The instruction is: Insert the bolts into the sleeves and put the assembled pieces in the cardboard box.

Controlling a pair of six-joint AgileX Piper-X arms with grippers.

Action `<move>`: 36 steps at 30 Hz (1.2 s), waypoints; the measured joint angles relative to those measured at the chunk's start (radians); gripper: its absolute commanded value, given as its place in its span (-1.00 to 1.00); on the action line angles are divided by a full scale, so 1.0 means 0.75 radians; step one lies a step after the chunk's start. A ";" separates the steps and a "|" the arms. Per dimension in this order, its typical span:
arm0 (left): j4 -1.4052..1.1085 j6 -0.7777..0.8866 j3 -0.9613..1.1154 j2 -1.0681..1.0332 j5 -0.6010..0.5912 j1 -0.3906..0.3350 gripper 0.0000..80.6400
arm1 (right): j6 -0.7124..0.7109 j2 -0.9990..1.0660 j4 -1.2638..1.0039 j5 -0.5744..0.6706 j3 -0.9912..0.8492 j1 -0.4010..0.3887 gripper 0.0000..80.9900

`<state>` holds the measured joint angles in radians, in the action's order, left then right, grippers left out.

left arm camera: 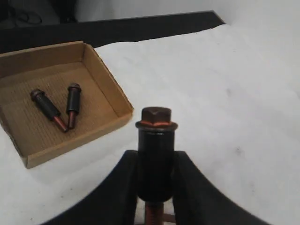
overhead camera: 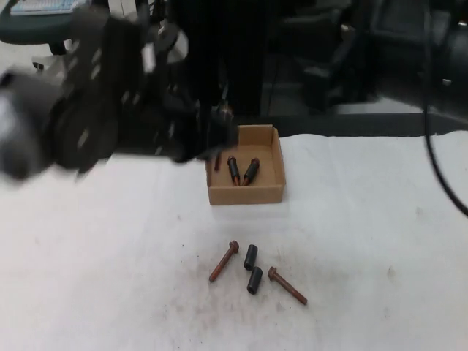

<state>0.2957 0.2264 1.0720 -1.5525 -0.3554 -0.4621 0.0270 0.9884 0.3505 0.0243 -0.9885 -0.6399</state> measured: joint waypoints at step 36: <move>0.723 -0.193 1.438 -1.119 -0.002 0.046 -0.44 | 0.002 -0.172 0.352 -0.002 0.000 0.214 -0.23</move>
<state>0.8379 0.0815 2.1503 -2.3919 -0.3572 -0.4278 0.0282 0.8592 0.6144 0.0225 -0.9885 -0.4792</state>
